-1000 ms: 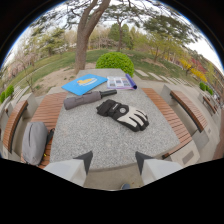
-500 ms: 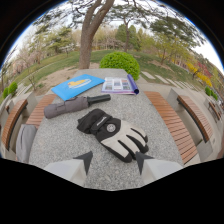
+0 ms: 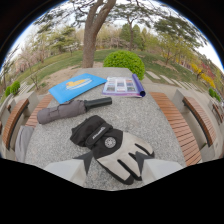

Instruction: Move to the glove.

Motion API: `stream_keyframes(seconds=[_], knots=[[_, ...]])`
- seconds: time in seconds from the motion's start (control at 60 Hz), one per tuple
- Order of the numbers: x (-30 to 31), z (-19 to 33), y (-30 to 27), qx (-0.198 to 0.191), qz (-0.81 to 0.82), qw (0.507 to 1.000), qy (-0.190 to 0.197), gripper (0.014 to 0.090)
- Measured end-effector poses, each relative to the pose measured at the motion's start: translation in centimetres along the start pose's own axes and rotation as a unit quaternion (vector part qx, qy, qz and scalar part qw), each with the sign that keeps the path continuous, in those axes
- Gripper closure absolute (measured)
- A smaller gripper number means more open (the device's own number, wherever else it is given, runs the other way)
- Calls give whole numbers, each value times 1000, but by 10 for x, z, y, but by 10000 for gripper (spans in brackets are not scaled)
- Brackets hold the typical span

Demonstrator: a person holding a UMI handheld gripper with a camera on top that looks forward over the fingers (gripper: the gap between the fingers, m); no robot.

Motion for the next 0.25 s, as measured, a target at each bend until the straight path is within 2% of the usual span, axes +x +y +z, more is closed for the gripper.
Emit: stream_keyframes(seconds=[0.25], knots=[[-5, -3, 6, -7, 17, 1000, -2, 199]])
